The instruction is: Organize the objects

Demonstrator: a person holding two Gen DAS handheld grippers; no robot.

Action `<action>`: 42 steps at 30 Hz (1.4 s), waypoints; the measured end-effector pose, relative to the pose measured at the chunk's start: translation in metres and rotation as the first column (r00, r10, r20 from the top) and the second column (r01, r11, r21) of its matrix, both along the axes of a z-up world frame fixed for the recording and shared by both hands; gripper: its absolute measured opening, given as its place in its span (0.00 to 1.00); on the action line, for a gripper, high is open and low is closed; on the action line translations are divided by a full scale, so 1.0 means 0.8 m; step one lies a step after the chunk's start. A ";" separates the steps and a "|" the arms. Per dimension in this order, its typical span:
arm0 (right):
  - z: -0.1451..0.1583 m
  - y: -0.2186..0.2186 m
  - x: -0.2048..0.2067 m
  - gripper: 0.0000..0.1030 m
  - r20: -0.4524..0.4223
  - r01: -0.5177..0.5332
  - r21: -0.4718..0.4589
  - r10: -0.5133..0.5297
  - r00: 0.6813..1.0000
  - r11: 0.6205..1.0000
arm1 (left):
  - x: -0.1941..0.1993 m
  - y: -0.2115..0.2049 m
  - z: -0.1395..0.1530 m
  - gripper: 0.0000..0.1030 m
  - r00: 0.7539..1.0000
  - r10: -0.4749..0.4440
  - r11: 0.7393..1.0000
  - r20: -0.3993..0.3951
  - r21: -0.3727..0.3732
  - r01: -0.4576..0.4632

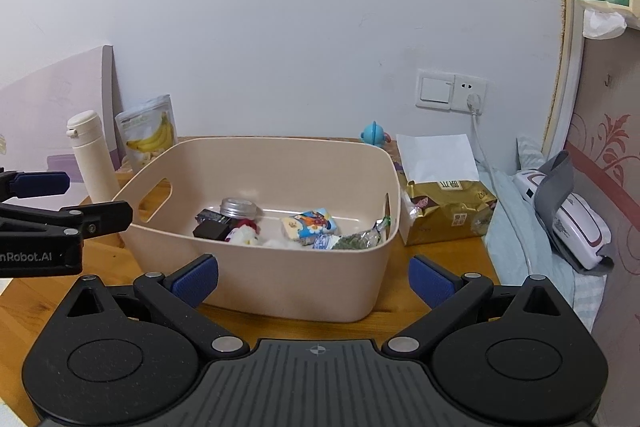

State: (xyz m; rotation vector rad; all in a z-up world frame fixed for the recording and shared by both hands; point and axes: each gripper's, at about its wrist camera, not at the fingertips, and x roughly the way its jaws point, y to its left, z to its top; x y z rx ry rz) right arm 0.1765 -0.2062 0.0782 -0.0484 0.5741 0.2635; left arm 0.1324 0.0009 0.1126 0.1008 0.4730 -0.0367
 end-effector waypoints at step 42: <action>-0.012 -0.051 -0.116 1.00 0.014 0.041 0.069 -0.042 0.999 0.997 | -0.126 -0.002 -0.015 0.86 0.998 0.054 0.998 0.022 -0.015 -0.054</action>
